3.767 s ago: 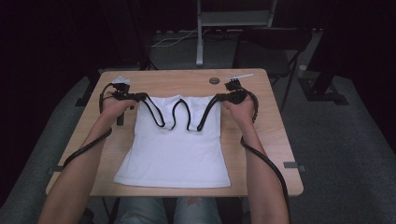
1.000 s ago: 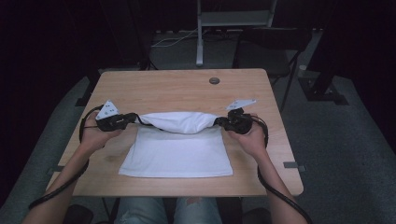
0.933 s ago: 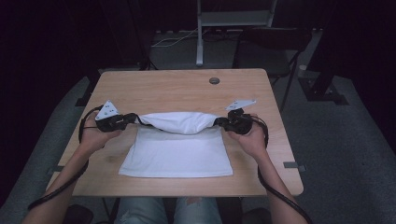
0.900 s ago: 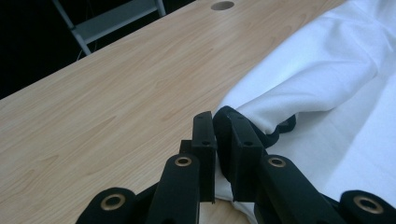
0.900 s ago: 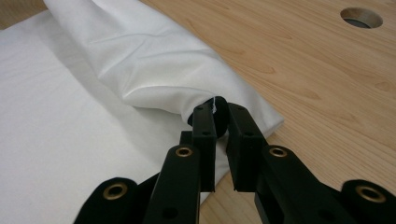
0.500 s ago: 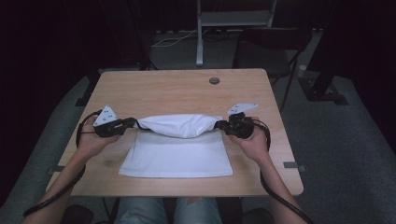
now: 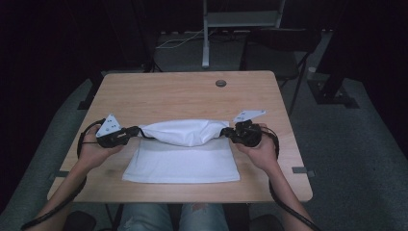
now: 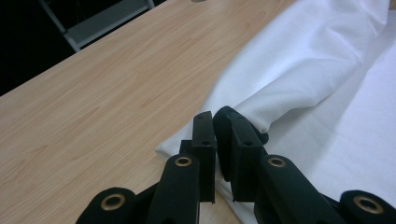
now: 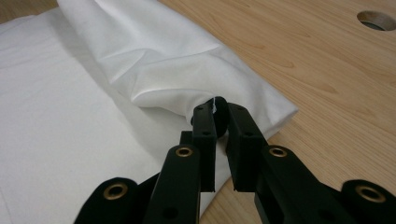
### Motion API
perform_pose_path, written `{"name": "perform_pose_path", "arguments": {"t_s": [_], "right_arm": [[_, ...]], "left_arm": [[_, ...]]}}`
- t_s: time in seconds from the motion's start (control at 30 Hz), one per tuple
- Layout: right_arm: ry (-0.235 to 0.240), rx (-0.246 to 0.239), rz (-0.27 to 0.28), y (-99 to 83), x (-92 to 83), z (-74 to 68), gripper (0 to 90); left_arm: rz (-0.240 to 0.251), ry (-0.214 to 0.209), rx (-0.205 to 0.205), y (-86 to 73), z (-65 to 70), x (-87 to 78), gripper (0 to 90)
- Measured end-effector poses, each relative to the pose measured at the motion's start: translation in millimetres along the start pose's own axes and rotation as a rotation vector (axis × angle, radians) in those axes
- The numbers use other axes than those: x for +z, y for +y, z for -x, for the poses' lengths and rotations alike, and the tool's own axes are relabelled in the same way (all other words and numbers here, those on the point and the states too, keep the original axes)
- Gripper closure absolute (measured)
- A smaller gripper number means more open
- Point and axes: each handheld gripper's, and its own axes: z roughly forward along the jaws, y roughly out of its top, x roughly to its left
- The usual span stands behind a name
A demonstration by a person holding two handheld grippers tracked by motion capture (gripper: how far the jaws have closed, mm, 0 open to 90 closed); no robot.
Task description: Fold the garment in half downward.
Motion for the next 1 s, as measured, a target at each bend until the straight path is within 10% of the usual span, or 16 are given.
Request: {"name": "perform_pose_path", "arguments": {"t_s": [1.0], "right_arm": [[-0.003,-0.038,0.018,-10.5,-26.8,-15.0,82.6]], "left_arm": [[0.017,-0.008,0.057,-3.0,19.4,-27.4,83.1]]}}
